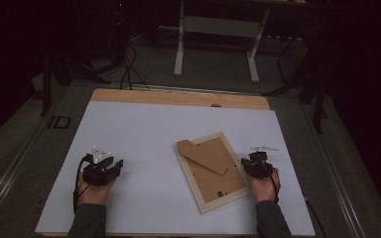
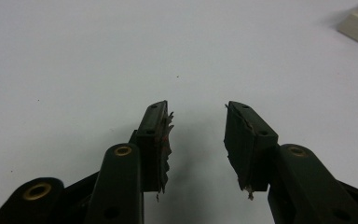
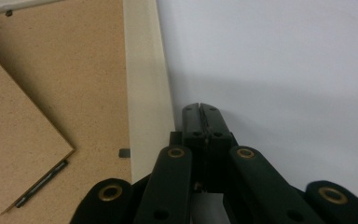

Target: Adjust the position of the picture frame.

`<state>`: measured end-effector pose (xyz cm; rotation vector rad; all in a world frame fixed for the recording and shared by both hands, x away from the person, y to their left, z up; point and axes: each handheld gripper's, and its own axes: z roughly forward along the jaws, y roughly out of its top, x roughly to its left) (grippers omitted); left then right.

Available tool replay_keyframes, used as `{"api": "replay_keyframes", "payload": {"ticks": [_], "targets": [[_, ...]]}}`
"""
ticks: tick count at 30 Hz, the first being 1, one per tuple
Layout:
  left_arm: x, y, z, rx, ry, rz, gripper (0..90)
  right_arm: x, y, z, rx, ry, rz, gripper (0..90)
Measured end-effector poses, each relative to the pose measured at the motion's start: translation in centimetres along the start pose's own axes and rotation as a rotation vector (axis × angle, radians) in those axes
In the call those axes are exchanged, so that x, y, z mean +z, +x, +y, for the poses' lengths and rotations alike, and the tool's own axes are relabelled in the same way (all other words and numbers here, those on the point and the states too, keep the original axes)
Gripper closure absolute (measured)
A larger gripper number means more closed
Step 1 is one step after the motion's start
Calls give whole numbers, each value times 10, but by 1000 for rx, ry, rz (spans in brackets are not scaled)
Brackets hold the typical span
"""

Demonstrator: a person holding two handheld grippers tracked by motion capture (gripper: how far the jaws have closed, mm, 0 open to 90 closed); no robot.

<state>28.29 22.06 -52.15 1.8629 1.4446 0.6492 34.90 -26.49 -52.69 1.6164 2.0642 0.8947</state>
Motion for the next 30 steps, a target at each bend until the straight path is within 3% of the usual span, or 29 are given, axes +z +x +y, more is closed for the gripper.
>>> {"api": "replay_keyframes", "payload": {"ticks": [15, 19, 22, 26, 30], "targets": [[1, 0, 0, 1, 2, -8, 607, 19, 52, 13, -76, 20, 92, 899], [1, 0, 0, 4, 7, -25, 603, 20, 58, 14, -96, 19, 94, 897], [3, -1, 1, 34, 14, -54, 612, 17, 55, 12, -80, 14, 112, 889], [8, -6, 3, 68, 25, -128, 627, 11, 53, 10, -108, 15, 116, 882], [13, -7, 7, 61, 63, -177, 643, 0, 53, 11, -140, 4, 127, 880]]}}
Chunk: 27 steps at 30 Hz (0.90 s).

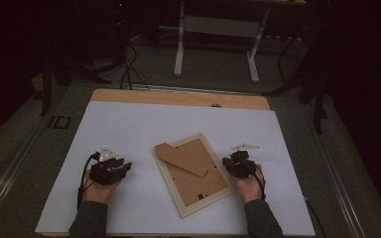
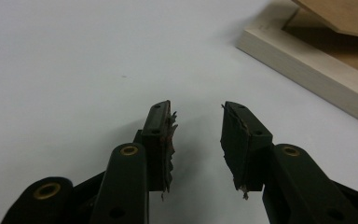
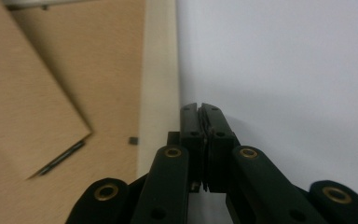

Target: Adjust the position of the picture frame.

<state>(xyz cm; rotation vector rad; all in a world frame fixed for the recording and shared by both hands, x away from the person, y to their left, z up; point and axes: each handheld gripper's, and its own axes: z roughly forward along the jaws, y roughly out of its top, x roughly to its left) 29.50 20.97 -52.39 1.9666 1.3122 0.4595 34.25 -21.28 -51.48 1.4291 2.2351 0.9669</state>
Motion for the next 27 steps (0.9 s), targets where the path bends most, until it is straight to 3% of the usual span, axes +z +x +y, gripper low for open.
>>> {"api": "replay_keyframes", "payload": {"ticks": [3, 6, 9, 13, 18, 23, 27], "targets": [[2, -2, 7, 33, 2, -19, 644, -9, 3, 1, -26, -15, 19, 882], [5, -1, 15, 40, 10, -39, 640, -15, 9, 1, -57, -18, 41, 892], [9, 0, 24, 29, -7, -77, 639, -20, 14, -1, -93, -12, 54, 897], [13, 2, 34, 8, -38, -87, 681, -25, 17, -5, -126, 9, 68, 898], [22, 5, 45, -13, -37, -88, 744, -30, 17, -14, -141, 31, 85, 899], [34, 2, 52, 23, -19, -92, 887, -33, 15, -25, -149, 59, 98, 900], [42, 0, 57, 27, -20, -114, 900, -39, 14, -31, -142, 62, 113, 900]]}}
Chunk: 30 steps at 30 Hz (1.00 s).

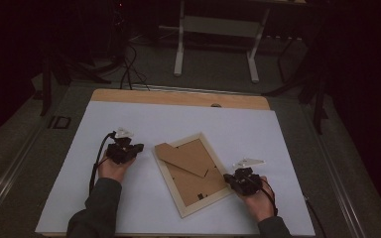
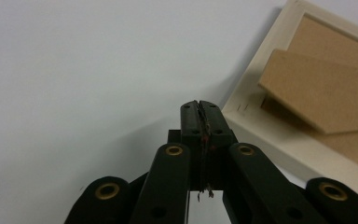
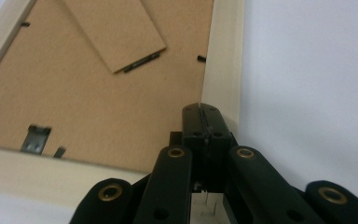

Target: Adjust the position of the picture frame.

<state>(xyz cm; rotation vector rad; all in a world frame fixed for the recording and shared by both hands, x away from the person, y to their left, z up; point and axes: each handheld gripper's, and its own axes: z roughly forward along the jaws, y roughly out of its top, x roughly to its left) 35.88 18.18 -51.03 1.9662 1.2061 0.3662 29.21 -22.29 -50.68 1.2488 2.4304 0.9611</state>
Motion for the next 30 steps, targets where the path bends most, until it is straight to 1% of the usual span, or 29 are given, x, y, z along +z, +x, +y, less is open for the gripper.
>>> {"api": "replay_keyframes", "payload": {"ticks": [2, 5, 8, 10, 14, 15, 18, 20, 23, 27, 30], "targets": [[5, -1, 3, 10, 5, -5, 900, -3, -1, -3, 6, 5, 14, 900], [12, -2, 6, 28, 14, -14, 900, -6, 1, -6, 4, 7, 22, 900], [18, -5, 9, 46, 25, -16, 900, -9, 3, -10, -5, 12, 26, 900], [21, -7, 11, 63, 23, -20, 900, -12, 4, -12, -6, 11, 28, 900], [26, -10, 13, 74, 27, -20, 900, -15, 5, -15, -7, 10, 33, 900], [30, -11, 14, 89, 41, -19, 900, -16, 6, -16, -6, 10, 32, 900], [33, -14, 14, 94, 36, -22, 900, -18, 8, -21, -12, 12, 40, 900], [35, -15, 14, 105, 43, -21, 900, -19, 10, -22, -15, 13, 38, 900], [35, -16, 15, 105, 42, -26, 900, -21, 13, -25, -27, 13, 38, 900], [36, -16, 15, 109, 45, -19, 900, -25, 15, -30, -19, 12, 42, 900], [37, -17, 16, 119, 45, -12, 900, -24, 18, -38, -13, 19, 48, 900]]}}
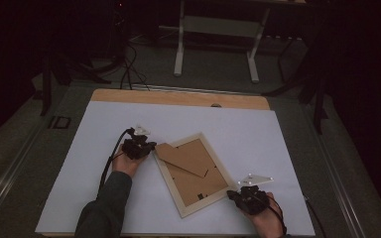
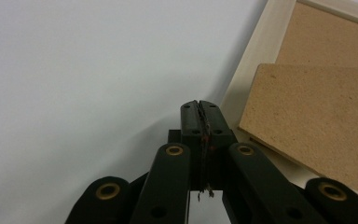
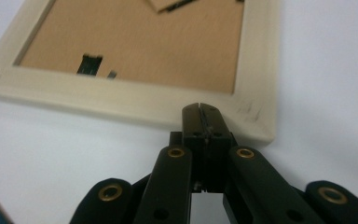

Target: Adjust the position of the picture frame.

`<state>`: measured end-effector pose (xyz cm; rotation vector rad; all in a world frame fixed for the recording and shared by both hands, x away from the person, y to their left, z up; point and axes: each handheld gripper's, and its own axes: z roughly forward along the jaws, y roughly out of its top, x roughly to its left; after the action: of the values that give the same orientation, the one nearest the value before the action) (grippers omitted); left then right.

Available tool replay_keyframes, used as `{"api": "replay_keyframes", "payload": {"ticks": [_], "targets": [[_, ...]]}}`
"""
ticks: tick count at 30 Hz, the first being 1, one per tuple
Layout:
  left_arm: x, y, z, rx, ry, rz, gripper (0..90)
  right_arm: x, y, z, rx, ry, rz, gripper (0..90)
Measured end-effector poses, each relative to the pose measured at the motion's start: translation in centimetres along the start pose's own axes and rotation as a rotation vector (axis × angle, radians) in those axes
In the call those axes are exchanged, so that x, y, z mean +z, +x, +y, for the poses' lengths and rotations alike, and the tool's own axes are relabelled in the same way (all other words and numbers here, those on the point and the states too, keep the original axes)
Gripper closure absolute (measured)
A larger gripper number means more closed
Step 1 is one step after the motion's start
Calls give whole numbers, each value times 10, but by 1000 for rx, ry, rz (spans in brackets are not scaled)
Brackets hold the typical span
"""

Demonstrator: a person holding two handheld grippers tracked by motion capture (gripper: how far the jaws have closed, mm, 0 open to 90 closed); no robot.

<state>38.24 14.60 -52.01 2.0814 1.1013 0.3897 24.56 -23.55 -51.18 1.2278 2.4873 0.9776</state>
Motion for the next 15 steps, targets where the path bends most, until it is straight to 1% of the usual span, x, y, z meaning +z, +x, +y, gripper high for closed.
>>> {"api": "replay_keyframes", "payload": {"ticks": [2, 5, 8, 10, 12, 15], "targets": [[1, 1, 0, -3, 1, 2, 900, 2, 3, -4, 3, 3, 14, 900], [2, 2, -1, -13, 4, 7, 900, 2, 7, -4, -11, 8, 8, 899], [3, 3, -1, -16, 3, 7, 900, 2, 7, -4, -10, 6, 9, 899], [3, 3, -1, -39, -8, -11, 900, 2, 7, -5, -8, 0, 13, 900], [3, 2, -1, -44, -18, -21, 900, 3, 6, -4, -7, -5, 17, 900], [4, -2, 0, -39, -31, -41, 900, 3, 7, -3, -14, -4, 3, 900]]}}
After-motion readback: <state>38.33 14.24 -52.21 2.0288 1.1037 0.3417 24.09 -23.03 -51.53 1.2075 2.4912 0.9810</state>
